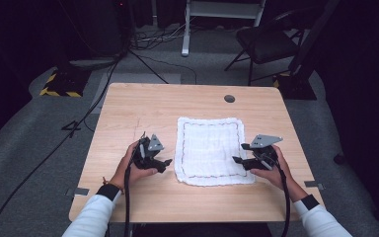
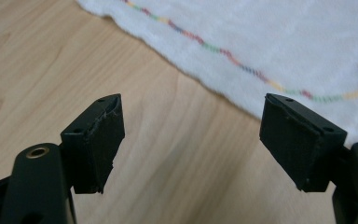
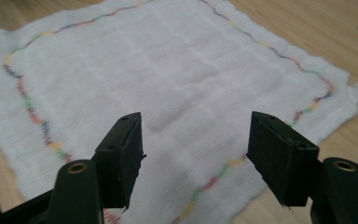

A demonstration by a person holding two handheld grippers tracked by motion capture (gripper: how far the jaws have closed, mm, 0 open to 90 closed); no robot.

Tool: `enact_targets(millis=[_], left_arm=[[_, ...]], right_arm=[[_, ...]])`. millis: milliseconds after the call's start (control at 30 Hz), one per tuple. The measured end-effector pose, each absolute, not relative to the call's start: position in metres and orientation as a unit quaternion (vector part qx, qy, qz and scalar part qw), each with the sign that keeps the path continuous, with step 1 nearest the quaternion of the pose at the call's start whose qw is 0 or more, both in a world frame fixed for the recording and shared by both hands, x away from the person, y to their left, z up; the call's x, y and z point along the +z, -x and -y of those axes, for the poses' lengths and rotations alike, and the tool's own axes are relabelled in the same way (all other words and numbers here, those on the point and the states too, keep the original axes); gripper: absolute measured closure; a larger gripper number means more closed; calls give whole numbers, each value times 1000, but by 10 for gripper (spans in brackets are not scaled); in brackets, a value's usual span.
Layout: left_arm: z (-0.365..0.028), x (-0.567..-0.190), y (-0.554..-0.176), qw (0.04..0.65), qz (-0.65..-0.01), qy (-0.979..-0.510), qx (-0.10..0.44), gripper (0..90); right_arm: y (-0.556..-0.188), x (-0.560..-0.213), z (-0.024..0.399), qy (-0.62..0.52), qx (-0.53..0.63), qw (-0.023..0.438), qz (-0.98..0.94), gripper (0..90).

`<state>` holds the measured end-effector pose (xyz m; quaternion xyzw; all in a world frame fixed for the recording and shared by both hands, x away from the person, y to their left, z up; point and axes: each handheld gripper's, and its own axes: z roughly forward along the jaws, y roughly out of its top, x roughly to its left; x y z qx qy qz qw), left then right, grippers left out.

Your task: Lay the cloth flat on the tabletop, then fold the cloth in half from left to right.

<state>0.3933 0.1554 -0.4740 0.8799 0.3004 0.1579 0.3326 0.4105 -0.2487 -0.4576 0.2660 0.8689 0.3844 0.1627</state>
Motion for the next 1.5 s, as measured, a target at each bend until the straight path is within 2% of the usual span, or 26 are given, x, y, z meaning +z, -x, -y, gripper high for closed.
enact_targets(millis=[133,400,767,867,1067,1133,1233,1500], left_arm=[[-168,-484,-379,319,-299,-885,157,220],[-185,-488,-379,331,-329,-873,146,214],[-178,-491,-388,321,-326,-873,172,207],[-174,-487,-404,332,-340,-868,147,187],[-168,-483,-427,335,-353,-858,164,189],[-160,-484,-437,329,-349,-857,186,201],[-155,-483,-448,335,-356,-857,165,197],[-125,-479,-494,334,-366,-851,175,194]], right_arm=[[-397,-461,245,-249,385,159,-875,342],[-383,-469,219,-212,377,149,-889,362],[-376,-473,196,-178,372,136,-901,360],[-375,-473,184,-167,378,132,-901,376],[-373,-474,156,-134,382,116,-907,406],[-373,-474,146,-124,383,113,-908,416],[-374,-475,135,-120,388,106,-908,422],[-372,-477,102,-97,391,101,-910,436]])
